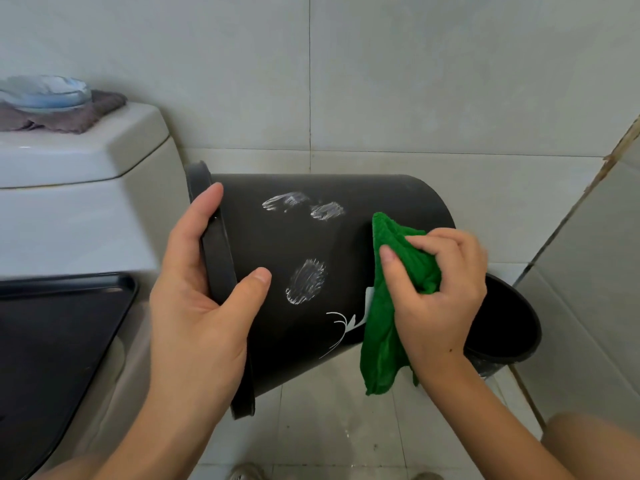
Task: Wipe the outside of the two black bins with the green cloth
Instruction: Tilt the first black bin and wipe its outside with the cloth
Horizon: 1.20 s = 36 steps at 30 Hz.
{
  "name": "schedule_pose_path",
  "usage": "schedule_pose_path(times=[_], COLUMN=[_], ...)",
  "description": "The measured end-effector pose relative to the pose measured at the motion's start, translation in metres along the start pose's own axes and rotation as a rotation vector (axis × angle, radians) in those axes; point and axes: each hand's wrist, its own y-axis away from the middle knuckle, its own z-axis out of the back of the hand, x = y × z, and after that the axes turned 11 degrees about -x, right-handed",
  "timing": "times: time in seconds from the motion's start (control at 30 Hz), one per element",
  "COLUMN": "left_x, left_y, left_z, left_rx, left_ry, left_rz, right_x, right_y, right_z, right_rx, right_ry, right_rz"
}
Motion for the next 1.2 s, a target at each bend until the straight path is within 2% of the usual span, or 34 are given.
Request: schedule_pose_path(times=[0.2,0.33,0.53,0.57,0.63,0.7,0.77,0.83,1.0,1.2], left_x=[0.0,0.001,0.001,0.001,0.001,0.002,0.002,0.002,0.002,0.003], left_y=[-0.002,-0.006,-0.007,-0.006,-0.005,-0.004,-0.005,-0.005,-0.005,-0.015], left_z=[0.0,0.004,0.006,0.005,0.004,0.003,0.002,0.002,0.002,0.013], left_rx=[-0.047,-0.08,-0.087,-0.079,-0.067,-0.071,-0.076,-0.077,-0.082,-0.144], left_ry=[0.024,0.043,0.046,0.045,0.054,0.064,0.07,0.07,0.055,0.057], left_rz=[0.037,0.073,0.107,0.103,0.103,0.116,0.134,0.142,0.143,0.129], right_x=[0.002,-0.002,-0.009,-0.011,-0.012,-0.012,-0.012,-0.013,-0.018,-0.018], right_y=[-0.012,-0.005,-0.012,-0.012,-0.01,-0.008,-0.011,-0.012,-0.004,0.015], right_z=[-0.004,-0.002,0.003,0.003,0.003,0.002,0.002,0.003,0.003,0.007], right_rx=[0.037,0.131,0.281,0.266,0.164,0.019,-0.102,-0.116,-0.005,0.379], right_ry=[-0.078,-0.084,-0.193,-0.204,-0.153,-0.001,0.121,0.158,0.134,0.152], right_rz=[-0.011,0.011,-0.097,-0.104,-0.001,0.154,0.22,0.262,0.36,0.228])
